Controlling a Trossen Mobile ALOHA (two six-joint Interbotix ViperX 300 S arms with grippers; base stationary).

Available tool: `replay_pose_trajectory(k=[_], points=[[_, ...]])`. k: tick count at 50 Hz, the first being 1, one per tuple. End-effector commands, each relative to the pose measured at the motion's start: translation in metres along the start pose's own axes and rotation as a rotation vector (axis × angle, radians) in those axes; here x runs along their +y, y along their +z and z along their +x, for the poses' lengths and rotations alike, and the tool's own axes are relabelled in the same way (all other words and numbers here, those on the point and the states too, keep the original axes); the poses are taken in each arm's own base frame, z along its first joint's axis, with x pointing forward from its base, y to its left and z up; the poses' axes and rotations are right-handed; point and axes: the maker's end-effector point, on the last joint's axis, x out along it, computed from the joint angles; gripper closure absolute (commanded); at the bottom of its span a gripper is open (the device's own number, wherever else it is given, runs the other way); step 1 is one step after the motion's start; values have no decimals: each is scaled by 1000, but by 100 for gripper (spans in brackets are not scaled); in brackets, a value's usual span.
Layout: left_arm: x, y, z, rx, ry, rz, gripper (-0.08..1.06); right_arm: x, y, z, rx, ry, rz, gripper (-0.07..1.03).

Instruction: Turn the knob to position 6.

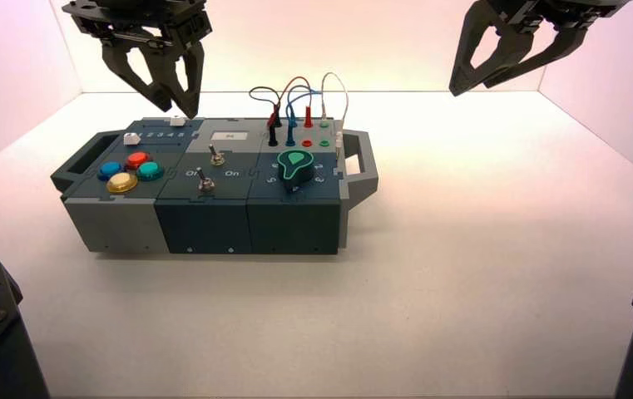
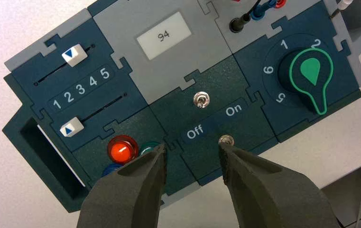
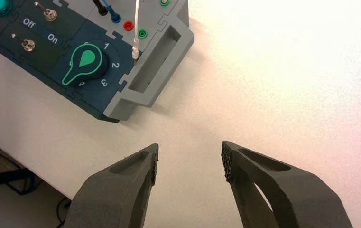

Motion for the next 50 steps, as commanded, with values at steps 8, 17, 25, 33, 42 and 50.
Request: replay_pose_trajectory(k=[8, 17, 25, 33, 42, 50], points=[[1, 5, -8, -32, 4, 1, 39, 0, 7, -3, -23, 0, -5, 27], [1, 4, -7, -31, 4, 1, 39, 0, 7, -3, -24, 0, -5, 27], [1, 5, -11, -47, 5, 2, 39, 0, 8, -5, -32, -1, -7, 27], [1, 4, -11, -46, 5, 2, 39, 0, 7, -5, -30, -2, -8, 27], [1, 5, -12, -52, 6, 3, 40, 0, 7, -4, -30, -1, -7, 27], [1, 5, -12, -53, 6, 2, 41, 0, 7, -4, -30, -1, -7, 27]])
